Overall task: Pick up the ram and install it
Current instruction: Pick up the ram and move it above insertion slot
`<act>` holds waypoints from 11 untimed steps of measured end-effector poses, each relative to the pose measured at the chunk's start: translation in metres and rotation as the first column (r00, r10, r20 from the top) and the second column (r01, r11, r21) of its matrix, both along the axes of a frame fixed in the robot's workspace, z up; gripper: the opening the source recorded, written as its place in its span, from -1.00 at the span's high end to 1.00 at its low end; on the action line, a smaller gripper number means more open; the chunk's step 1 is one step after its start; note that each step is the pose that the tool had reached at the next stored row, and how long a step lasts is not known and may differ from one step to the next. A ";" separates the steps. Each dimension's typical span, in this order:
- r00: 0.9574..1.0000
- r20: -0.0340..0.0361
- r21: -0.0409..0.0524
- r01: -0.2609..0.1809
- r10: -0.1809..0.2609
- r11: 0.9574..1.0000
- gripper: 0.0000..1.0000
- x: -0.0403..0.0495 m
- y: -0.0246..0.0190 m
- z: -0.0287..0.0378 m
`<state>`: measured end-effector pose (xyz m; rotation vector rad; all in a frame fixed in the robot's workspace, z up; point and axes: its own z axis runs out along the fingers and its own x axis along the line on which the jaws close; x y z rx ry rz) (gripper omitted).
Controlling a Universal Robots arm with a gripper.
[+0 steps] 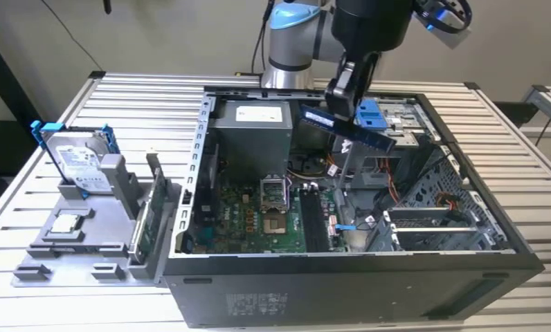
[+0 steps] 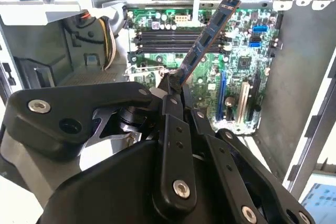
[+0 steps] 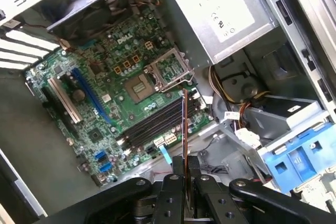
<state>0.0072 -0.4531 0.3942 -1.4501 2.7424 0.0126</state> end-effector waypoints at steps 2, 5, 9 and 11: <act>1.000 0.000 0.000 0.030 -0.030 1.000 0.72 -0.0001 0.0000 -0.0004; 0.997 0.000 0.000 0.076 -0.076 0.997 0.72 -0.0001 0.0000 -0.0010; 0.991 0.000 0.000 0.137 -0.137 0.991 0.72 -0.0003 0.0000 -0.0017; 0.986 0.000 0.000 0.167 -0.167 0.986 0.72 -0.0003 0.0000 -0.0021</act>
